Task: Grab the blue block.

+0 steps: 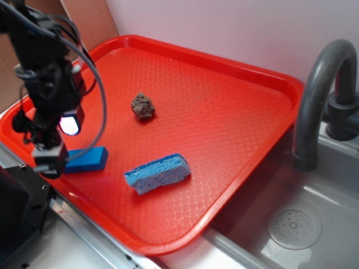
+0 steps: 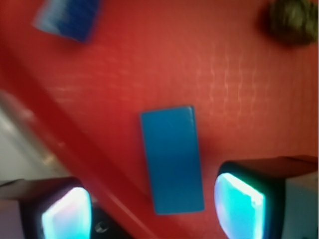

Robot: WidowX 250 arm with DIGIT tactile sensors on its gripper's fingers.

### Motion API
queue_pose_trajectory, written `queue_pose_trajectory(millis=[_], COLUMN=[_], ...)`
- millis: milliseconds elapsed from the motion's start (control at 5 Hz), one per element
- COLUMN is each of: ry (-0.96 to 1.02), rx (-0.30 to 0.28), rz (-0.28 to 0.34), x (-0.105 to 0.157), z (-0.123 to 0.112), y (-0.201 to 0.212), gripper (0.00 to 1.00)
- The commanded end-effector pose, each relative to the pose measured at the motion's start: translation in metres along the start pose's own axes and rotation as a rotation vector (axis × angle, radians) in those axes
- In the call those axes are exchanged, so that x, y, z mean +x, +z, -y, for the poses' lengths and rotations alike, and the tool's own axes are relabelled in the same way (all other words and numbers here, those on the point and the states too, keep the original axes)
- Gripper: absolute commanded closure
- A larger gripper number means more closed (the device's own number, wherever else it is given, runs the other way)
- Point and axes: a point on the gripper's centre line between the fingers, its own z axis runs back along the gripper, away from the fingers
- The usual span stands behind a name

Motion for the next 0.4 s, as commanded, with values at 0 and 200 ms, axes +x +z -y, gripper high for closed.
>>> queue_pose_trajectory(millis=[0, 200], ry=[0.042, 0.002], rx=[0.036, 0.045], rz=[-0.023, -0.06], x=[0.002, 0.008], z=[-0.016, -0.011], y=[-0.015, -0.029], gripper=[0.0, 0.0])
